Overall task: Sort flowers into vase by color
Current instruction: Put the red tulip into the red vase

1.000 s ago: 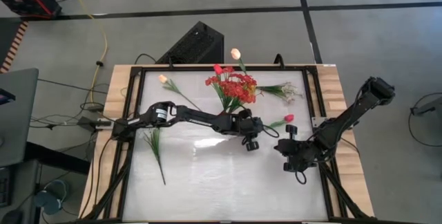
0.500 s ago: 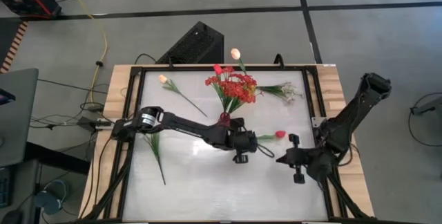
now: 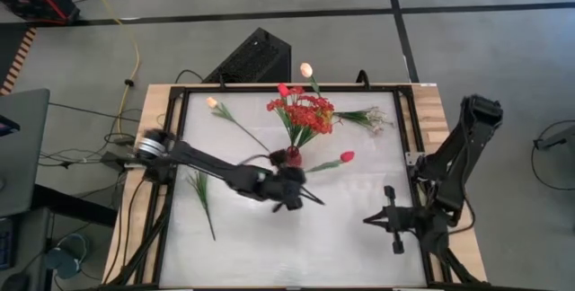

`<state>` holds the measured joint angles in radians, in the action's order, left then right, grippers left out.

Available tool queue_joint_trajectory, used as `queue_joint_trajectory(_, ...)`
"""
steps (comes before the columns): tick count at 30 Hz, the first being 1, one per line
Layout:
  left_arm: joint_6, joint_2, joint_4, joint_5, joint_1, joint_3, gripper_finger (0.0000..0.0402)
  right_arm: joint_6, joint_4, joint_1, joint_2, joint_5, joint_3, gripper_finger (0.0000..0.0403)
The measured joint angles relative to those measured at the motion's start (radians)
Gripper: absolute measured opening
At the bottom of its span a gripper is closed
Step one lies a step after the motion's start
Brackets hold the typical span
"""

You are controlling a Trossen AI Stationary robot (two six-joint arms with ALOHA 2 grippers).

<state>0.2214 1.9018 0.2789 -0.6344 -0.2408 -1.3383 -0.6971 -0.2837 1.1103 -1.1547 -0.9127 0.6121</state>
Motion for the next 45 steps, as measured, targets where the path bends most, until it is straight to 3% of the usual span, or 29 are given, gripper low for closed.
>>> queue_joint_trajectory(5,-0.030,-0.217,-0.477,0.055,0.013,0.305,0.0000,-0.008,0.061,-0.023,-0.087,-0.033,0.000,0.0027)
queue_joint_trajectory(9,-0.099,-0.312,-0.948,0.153,0.037,0.523,0.0000,-0.010,0.128,-0.076,-0.138,-0.032,0.000,0.0027)
queue_joint_trajectory(14,-0.087,-0.291,-1.473,0.327,0.080,0.715,0.0000,-0.004,0.181,-0.165,-0.172,0.011,0.000,0.0027)
queue_joint_trajectory(19,-0.068,-0.210,-1.736,0.342,0.106,0.771,0.0000,0.091,0.206,-0.316,-0.160,0.126,-0.001,0.0027)
queue_joint_trajectory(23,-0.070,-0.154,-1.822,0.421,0.113,0.743,0.0000,0.281,0.339,-0.456,-0.129,0.297,-0.001,0.0029)
queue_joint_trajectory(26,-0.077,-0.131,-1.817,0.512,0.123,0.705,0.0000,0.397,0.434,-0.551,-0.110,0.320,0.000,0.0041)
queue_joint_trajectory(33,-0.140,-0.127,-1.814,0.692,0.124,0.639,0.0000,0.512,0.631,-0.701,-0.073,0.617,0.000,0.0110)
queue_joint_trajectory(40,-0.162,-0.127,-1.700,0.780,0.117,0.533,0.0000,0.660,0.887,-0.714,-0.127,0.647,0.000,0.0213)
queue_joint_trajectory(45,-0.193,-0.127,-1.588,0.787,0.107,0.469,0.0000,0.707,0.951,-0.717,-0.144,0.650,0.000,0.0249)
